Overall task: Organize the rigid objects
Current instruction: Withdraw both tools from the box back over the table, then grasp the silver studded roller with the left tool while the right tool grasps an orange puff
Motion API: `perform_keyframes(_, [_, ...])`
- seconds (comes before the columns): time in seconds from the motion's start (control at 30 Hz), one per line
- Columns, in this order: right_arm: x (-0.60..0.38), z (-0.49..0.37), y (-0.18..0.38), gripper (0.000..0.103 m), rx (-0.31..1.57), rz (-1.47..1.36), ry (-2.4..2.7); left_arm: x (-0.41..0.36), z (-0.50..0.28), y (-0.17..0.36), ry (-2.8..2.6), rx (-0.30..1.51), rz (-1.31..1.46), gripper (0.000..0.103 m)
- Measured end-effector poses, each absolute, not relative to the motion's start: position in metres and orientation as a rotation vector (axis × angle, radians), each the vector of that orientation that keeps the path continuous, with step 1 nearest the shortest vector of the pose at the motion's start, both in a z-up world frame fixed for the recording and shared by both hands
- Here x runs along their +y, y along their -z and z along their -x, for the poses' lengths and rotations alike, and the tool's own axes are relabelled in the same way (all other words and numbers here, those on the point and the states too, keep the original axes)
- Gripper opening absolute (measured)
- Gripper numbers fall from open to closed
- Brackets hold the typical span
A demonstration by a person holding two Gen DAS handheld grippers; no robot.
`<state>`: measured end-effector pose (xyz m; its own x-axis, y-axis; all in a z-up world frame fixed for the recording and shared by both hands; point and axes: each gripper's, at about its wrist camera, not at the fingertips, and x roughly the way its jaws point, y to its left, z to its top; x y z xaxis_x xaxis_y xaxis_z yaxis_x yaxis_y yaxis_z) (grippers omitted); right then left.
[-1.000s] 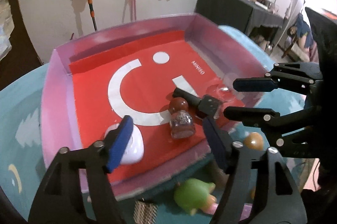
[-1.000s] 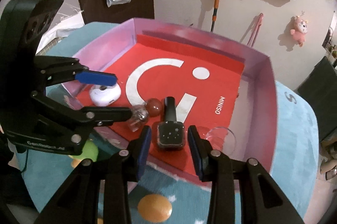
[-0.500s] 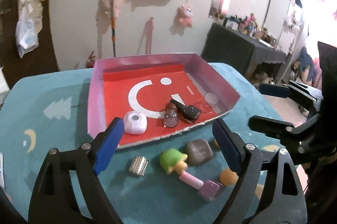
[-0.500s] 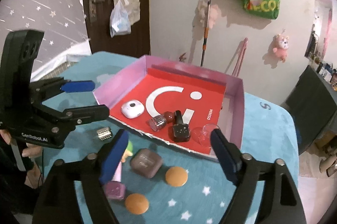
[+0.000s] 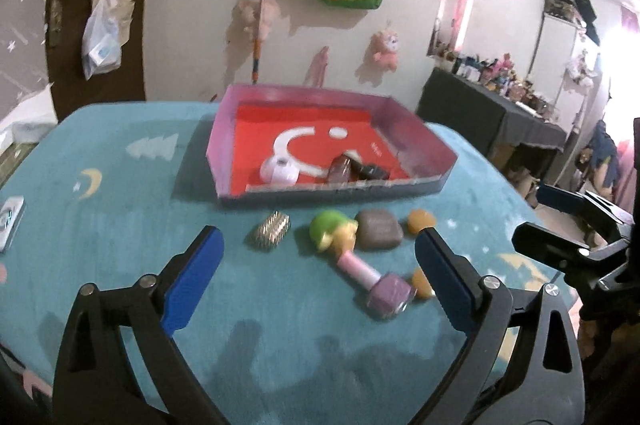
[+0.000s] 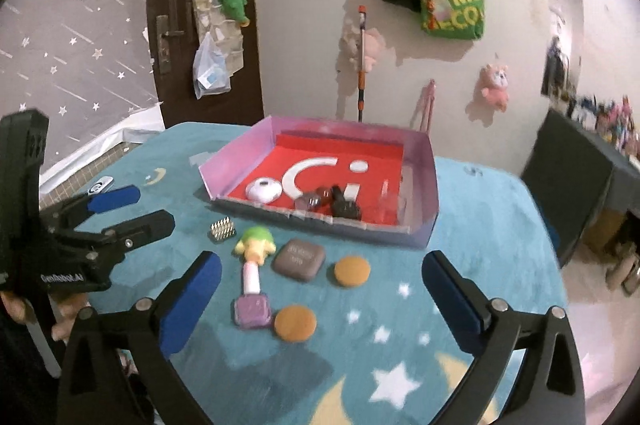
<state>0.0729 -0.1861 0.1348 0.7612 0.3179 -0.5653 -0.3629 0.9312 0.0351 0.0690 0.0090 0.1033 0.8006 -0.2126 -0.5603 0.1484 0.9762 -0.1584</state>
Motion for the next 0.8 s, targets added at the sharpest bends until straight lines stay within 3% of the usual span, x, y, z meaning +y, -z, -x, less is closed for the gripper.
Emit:
perform_keyframes(0.43, [-0.202,-0.078,-0.054,0.103,0.717,-0.048,-0.296,-0.001,-0.072,-0.05,0.118,0.717,0.08,0.098])
perform_keyframes(0.8, [-0.2,-0.09,-0.035,0.103,0.742,-0.034,-0.269,-0.007,-0.084,-0.036,0.104,0.762,0.061,0.098])
